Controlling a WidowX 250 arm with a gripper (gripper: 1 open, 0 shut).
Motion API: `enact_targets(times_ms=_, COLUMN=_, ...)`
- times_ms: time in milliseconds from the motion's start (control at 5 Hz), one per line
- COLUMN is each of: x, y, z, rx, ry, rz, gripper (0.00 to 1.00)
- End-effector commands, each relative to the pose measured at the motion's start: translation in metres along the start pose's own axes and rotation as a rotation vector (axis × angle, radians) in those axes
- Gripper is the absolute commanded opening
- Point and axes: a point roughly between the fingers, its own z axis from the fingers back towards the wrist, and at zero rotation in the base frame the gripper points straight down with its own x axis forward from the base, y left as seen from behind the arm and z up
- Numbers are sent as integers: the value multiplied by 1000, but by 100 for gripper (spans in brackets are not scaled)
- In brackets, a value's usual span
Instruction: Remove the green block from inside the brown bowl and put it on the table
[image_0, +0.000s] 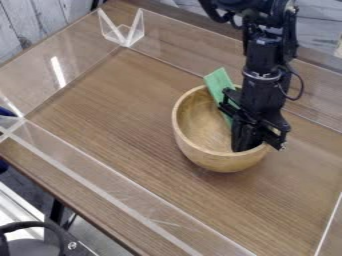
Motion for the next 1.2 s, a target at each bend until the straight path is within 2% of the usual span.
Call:
enact_targets(times_ms=0, x=-1, y=-30, z=-33, rx=-47, ry=96, rz=-133, gripper=0)
enact_targets(times_ms=200, x=-1, y=-32, z=-34, rx=-50, ry=100, rz=-139, gripper=0)
enact_targets(times_ms=600, x=-8, y=-33, z=-2, rx=-14, ry=42, rz=-130, gripper=0)
enact_targets(times_ms=800, x=-16, y=0, z=9, rx=-20, ry=12, rz=-42, gripper=0)
enact_targets(times_ms=1000, x=-22, y=13, z=20, rx=-14, ry=-15, rz=2, gripper=0)
